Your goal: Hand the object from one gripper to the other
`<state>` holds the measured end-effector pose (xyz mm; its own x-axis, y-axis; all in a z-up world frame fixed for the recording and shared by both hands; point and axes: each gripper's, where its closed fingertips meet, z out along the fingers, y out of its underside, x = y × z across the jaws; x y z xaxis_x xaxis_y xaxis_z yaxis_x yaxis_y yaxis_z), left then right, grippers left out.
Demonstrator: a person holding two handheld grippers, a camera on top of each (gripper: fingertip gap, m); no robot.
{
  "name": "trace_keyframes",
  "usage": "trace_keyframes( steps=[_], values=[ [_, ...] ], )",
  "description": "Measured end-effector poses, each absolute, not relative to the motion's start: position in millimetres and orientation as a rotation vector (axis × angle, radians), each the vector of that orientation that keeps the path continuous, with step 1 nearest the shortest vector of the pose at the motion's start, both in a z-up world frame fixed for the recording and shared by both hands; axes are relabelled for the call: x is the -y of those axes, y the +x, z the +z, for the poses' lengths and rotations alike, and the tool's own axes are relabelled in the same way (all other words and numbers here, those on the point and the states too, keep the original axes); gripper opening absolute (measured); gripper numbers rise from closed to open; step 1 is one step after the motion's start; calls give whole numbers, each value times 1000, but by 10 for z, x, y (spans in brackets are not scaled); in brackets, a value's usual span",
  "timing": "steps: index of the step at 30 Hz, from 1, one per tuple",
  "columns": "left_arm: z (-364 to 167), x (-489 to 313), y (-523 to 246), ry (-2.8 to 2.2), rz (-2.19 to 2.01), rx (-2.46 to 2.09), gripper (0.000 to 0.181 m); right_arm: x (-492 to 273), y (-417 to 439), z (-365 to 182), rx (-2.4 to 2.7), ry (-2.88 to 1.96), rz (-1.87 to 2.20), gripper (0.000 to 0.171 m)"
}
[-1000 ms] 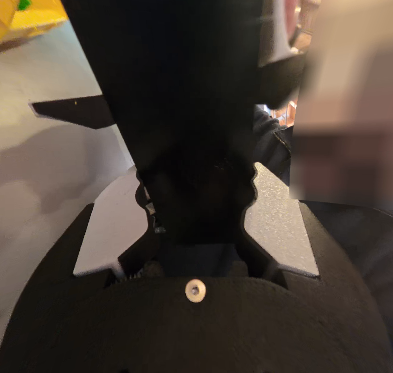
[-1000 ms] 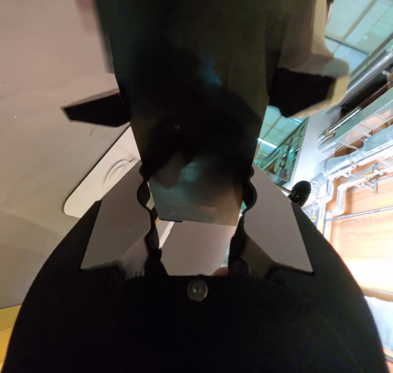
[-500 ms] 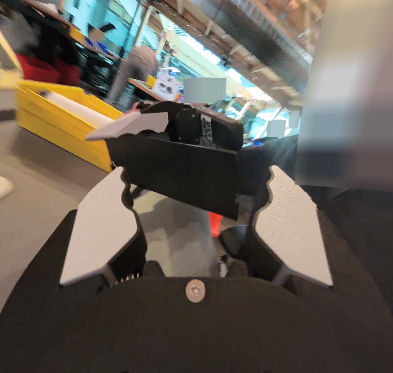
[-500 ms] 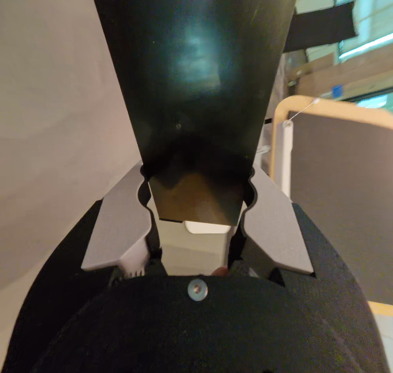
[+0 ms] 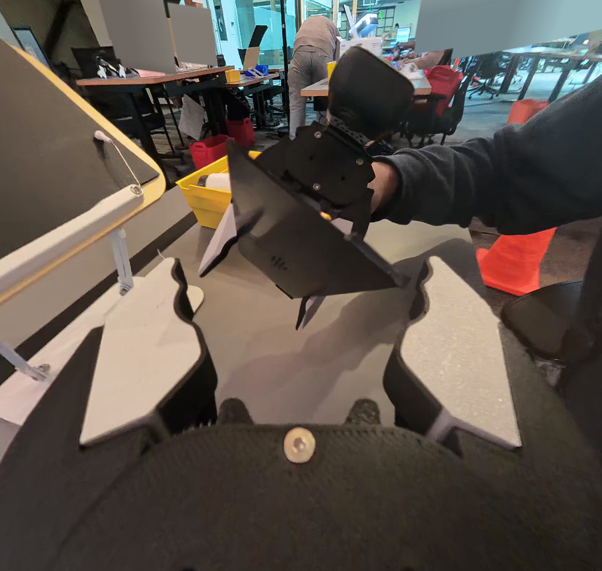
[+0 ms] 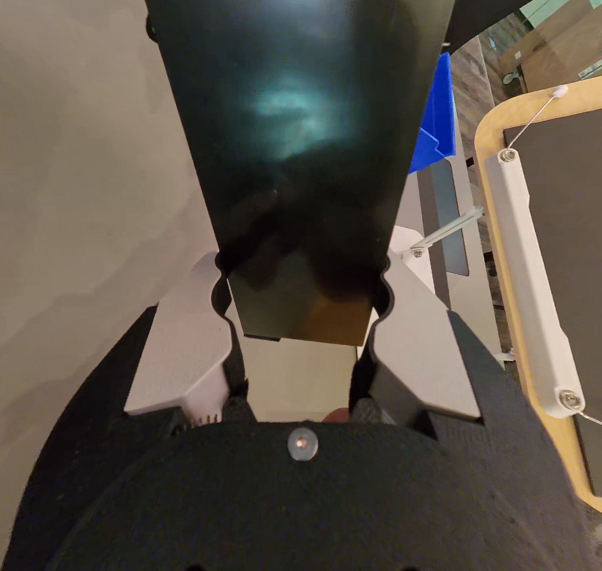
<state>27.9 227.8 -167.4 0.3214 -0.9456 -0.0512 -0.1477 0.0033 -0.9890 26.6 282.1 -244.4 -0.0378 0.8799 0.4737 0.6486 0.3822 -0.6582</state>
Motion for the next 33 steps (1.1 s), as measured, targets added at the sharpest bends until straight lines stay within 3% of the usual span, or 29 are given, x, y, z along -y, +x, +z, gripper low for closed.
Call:
trace_keyframes(
  steps=[9, 19, 33],
  values=[
    [-1467, -2280, 497, -1291, -802, -1079, 127, -2576, 128, -2429, 1761, -1351, 578, 87],
    [-1407, -2187, 784, -1219, -886, -1110, 103, -2242, 66, -2431, 1782, -1319, 894, 87],
    [-1374, -2241, 819, -1244, -874, -1076, 99, -2253, 67, -2386, 1745, -1307, 933, 88]
  ],
)
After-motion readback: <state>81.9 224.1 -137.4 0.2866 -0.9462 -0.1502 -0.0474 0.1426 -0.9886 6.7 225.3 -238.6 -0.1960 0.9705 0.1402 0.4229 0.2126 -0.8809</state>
